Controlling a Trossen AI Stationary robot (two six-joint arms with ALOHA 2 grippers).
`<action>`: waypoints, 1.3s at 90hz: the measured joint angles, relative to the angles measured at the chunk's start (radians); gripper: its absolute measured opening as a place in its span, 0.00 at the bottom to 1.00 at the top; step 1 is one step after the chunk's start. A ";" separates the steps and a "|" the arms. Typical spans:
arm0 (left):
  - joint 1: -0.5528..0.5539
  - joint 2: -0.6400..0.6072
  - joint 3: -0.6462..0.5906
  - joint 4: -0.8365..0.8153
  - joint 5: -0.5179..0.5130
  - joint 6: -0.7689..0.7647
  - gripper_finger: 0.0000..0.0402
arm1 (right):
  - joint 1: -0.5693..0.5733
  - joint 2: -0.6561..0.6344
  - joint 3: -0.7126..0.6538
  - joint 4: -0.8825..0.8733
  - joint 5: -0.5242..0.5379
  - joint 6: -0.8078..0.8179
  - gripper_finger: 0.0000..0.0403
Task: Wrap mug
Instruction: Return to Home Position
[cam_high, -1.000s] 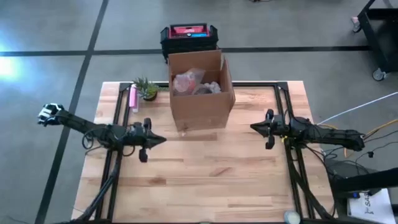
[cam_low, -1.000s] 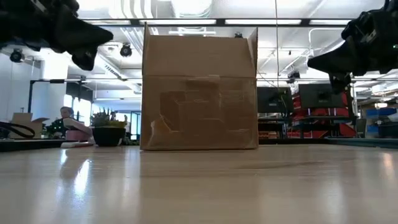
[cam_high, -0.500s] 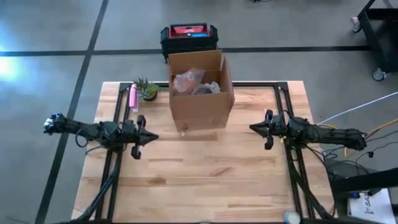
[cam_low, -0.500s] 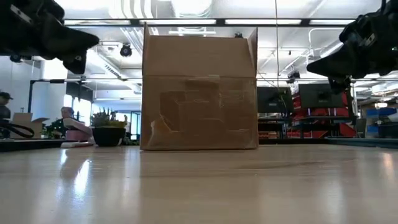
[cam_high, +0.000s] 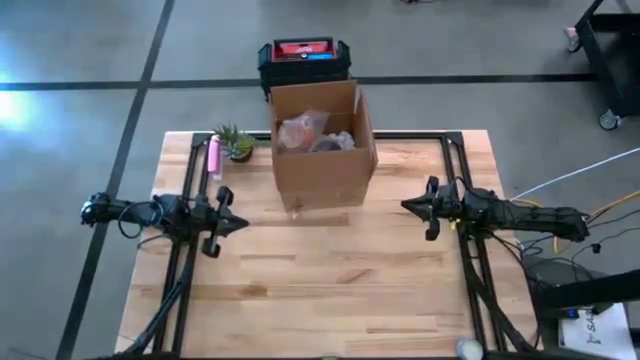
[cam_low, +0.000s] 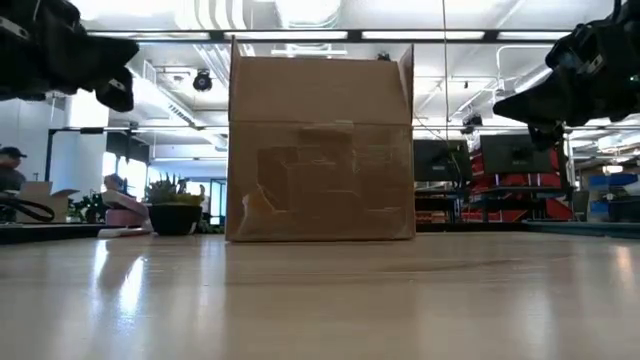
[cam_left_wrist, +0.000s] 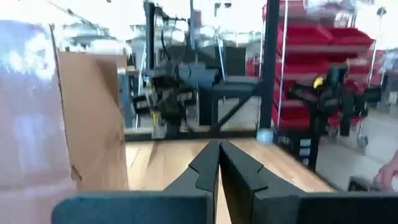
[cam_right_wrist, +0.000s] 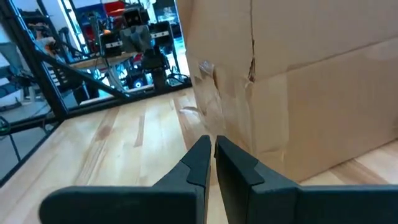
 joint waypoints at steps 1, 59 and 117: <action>0.002 -0.001 0.000 0.000 -0.005 -0.001 0.00 | 0.000 0.000 0.000 0.000 0.000 0.000 0.02; 0.045 0.055 0.012 -0.030 -0.135 0.046 0.00 | 0.000 0.000 0.000 0.005 0.001 0.000 0.02; 0.045 0.201 0.012 -0.031 -0.134 0.046 0.00 | 0.000 0.000 0.000 0.006 0.001 0.000 0.02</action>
